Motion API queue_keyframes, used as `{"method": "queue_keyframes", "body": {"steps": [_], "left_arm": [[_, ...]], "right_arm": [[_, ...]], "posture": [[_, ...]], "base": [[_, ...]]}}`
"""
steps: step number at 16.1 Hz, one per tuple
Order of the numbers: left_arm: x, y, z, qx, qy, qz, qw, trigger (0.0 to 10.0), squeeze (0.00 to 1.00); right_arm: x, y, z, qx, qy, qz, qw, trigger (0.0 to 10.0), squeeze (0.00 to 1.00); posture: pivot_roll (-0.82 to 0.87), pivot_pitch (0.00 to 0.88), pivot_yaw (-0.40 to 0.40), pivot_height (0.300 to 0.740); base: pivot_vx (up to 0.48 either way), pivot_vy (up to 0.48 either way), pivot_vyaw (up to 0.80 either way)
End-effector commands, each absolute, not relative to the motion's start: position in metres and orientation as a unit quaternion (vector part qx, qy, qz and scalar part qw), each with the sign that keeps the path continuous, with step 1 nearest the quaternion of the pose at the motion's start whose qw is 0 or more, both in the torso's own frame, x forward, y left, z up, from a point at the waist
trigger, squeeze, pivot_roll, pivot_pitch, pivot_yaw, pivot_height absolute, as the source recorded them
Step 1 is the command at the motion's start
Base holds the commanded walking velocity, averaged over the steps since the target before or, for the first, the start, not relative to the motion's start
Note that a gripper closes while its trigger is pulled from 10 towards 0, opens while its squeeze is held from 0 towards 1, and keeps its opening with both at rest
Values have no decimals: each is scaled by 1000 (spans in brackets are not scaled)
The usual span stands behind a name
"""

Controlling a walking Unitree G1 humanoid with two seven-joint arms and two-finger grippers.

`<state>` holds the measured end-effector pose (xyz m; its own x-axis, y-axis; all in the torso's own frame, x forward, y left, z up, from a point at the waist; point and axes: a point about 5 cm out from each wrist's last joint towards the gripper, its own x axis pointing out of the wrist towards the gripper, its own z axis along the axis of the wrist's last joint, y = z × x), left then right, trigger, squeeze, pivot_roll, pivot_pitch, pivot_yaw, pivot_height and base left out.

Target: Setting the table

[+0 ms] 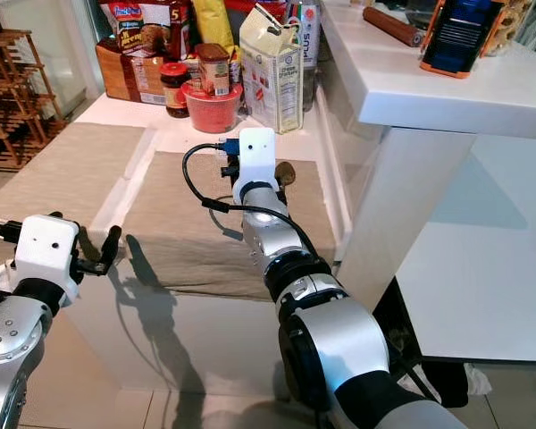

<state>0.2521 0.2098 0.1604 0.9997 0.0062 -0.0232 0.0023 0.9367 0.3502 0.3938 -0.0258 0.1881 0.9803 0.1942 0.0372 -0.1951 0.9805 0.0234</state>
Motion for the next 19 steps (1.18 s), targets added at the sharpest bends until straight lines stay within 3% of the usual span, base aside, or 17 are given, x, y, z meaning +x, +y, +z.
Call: {"method": "queue_keyframes", "body": {"steps": [1,5,10,11,12,19], "left_arm": [[254,205,158,176,14,-10,984,10000,0],[255,205,158,179,12,-12,984,10000,0],[256,204,157,178,9,-12,984,10000,0],[256,204,157,178,8,-12,984,10000,0],[257,204,157,178,7,-13,984,10000,0],[258,201,157,180,3,-18,984,10000,0]], "right_arm": [[394,-27,185,20,-3,93,995,10000,1000],[396,-28,188,20,3,87,996,10000,1000],[404,-39,218,10,-67,59,996,10000,1000],[405,-41,217,5,-58,47,997,10000,333],[405,-44,212,5,-39,42,998,10000,0],[401,-50,172,-17,123,19,992,10000,0]], "posture": [[226,0,-29,736],[230,0,-35,736],[232,0,-45,736],[232,0,-46,736],[233,0,-48,736],[232,0,-56,736]], "base": [[0,0,0],[0,0,0],[0,0,0],[0,0,0],[0,0,0],[0,0,0]]}}
